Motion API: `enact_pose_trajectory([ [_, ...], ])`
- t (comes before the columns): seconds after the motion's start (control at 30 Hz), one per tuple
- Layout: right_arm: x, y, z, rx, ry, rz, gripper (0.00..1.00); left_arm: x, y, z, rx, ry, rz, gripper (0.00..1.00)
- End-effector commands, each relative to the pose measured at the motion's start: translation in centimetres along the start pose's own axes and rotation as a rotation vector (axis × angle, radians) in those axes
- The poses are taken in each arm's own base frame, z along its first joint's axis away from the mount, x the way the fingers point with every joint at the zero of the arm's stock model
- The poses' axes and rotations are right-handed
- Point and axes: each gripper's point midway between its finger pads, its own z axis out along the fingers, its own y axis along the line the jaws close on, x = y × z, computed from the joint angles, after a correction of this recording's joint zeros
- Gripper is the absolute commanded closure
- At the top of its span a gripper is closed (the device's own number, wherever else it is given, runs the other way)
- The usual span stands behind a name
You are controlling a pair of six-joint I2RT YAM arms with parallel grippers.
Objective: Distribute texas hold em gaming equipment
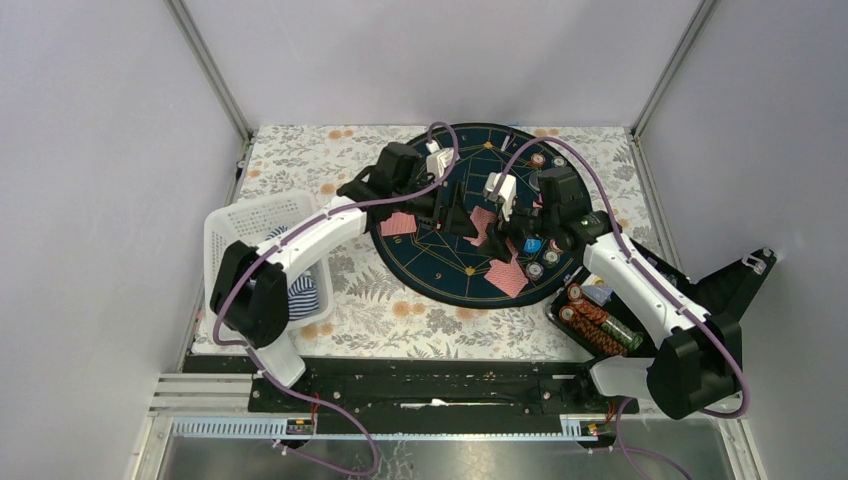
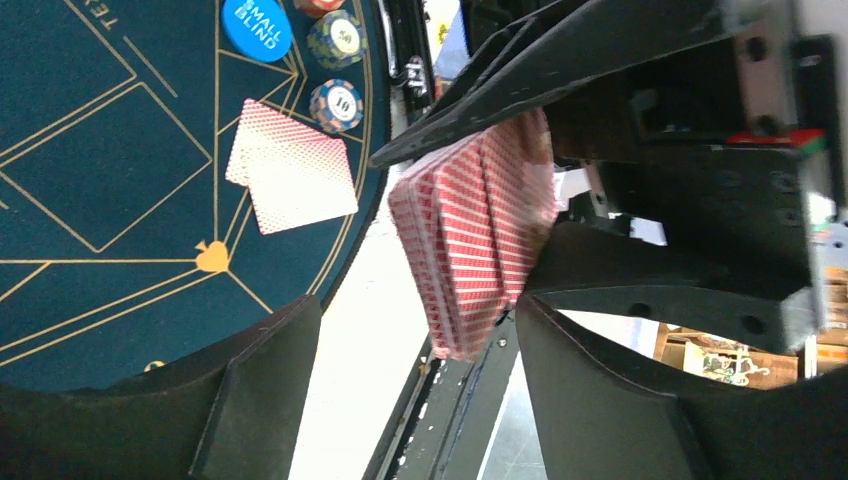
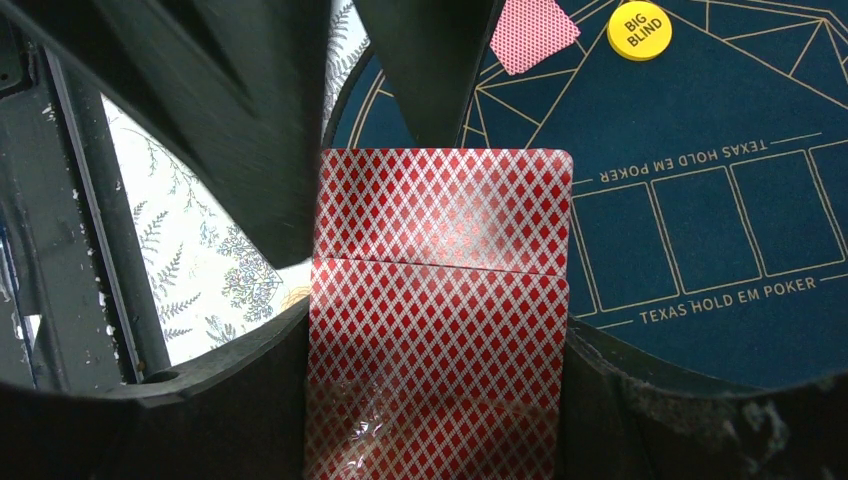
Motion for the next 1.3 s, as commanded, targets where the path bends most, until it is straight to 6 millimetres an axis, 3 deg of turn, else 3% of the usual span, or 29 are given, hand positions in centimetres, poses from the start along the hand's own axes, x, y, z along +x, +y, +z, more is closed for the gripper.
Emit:
enact_pose_trajectory([
  [0.0,-2.7,0.0,-0.6,0.020,-0.083,-0.057,1.00,-1.6,0.5,0.1,-0.039,-0.052,0.012,0.30],
  [0.23,-3.0,0.1,-0.6,0.015,-0.091,-0.057,1.00,-2.3,2.0,-0.8,-0.042,-0.095,-0.049,0.55],
  [0.5,-2.8,-0.1,-0.5,0.023,-0.086,-0.054,1.00,-2.9,0.8,-1.9,0.022,-0.138,-0.041,0.82],
  [0.67,-2.6,-0.4,-0.4,0.035,-0.081,-0.047,1.00,-3.3,0.4,-2.6,0.019,-0.175,-0.022,0.86],
  [0.73,-2.5,-0.5,-0.4,0.041,-0.080,-0.043,1.00,-3.5,0.2,-2.7,0.026,-0.186,-0.021,0.81],
  [0.77,-2.6,-0.5,-0.4,0.040,-0.084,-0.042,1.00,-3.4,0.0,-2.6,0.041,-0.180,-0.019,0.70],
  [0.83,-2.8,-0.2,-0.2,0.020,-0.093,-0.037,1.00,-3.4,-0.1,-2.3,0.044,-0.164,-0.032,0.37],
  [0.93,-3.1,0.2,-0.1,-0.008,-0.106,-0.036,1.00,-3.4,-0.2,-1.7,0.062,-0.142,-0.063,0.18],
  [1.07,-3.6,0.7,-0.1,-0.043,-0.116,-0.045,1.00,-2.8,-1.3,-0.7,0.124,-0.097,-0.086,0.10],
  [1.27,-3.7,1.4,0.2,-0.079,-0.110,-0.068,1.00,-1.5,-2.9,1.0,0.202,-0.031,-0.130,0.15],
])
